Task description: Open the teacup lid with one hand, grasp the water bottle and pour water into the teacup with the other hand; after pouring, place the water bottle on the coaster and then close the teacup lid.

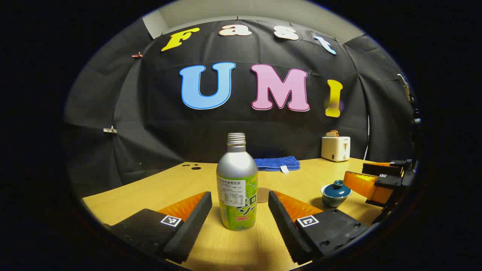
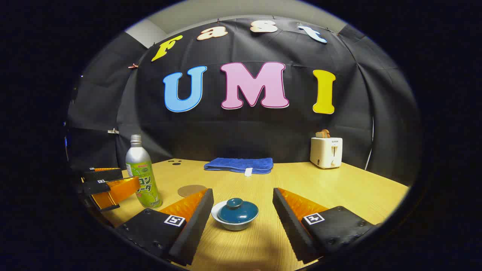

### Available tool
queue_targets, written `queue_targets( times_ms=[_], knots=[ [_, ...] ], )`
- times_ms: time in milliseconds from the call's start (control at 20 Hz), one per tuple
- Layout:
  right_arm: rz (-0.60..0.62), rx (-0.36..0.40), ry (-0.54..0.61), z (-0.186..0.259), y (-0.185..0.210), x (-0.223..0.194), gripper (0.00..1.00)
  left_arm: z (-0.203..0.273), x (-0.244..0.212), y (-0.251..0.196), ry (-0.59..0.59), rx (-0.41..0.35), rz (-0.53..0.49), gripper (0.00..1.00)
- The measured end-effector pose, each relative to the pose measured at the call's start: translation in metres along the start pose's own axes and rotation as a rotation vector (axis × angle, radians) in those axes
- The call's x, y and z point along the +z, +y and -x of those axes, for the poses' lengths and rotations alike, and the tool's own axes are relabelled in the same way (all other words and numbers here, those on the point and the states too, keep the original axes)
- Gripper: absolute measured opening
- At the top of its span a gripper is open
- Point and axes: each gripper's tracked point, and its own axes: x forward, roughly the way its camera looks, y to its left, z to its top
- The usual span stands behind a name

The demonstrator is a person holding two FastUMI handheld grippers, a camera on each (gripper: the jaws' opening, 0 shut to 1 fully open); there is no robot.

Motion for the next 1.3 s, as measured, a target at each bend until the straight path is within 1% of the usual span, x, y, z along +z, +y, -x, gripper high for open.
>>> queue_targets(
  times_ms=[200, 350, 700, 1000, 1150, 1300],
  knots=[
    [0.0, 0.008, 0.0, 0.0, 0.001, 0.0, 0.98, -0.002, 0.0, 0.001, -0.001, -0.003, -0.004, 0.95],
    [0.001, -0.001, 0.0, -0.001, -0.001, 0.0, 0.98, -0.004, 0.0, 0.003, -0.001, -0.001, -0.001, 0.95],
    [0.001, -0.024, -0.001, -0.003, -0.004, -0.001, 0.98, -0.007, 0.0, 0.004, -0.003, -0.038, -0.002, 0.95],
    [0.001, -0.024, 0.001, -0.004, -0.004, -0.002, 0.98, -0.007, -0.001, 0.003, -0.004, -0.063, -0.002, 0.95],
    [0.0, 0.02, 0.006, -0.009, 0.003, -0.003, 0.98, -0.006, -0.001, 0.003, -0.005, -0.063, -0.001, 0.95],
    [0.004, 0.032, 0.019, -0.02, 0.0, -0.005, 0.98, -0.007, -0.001, 0.003, -0.004, -0.063, -0.001, 0.95]
  ],
)
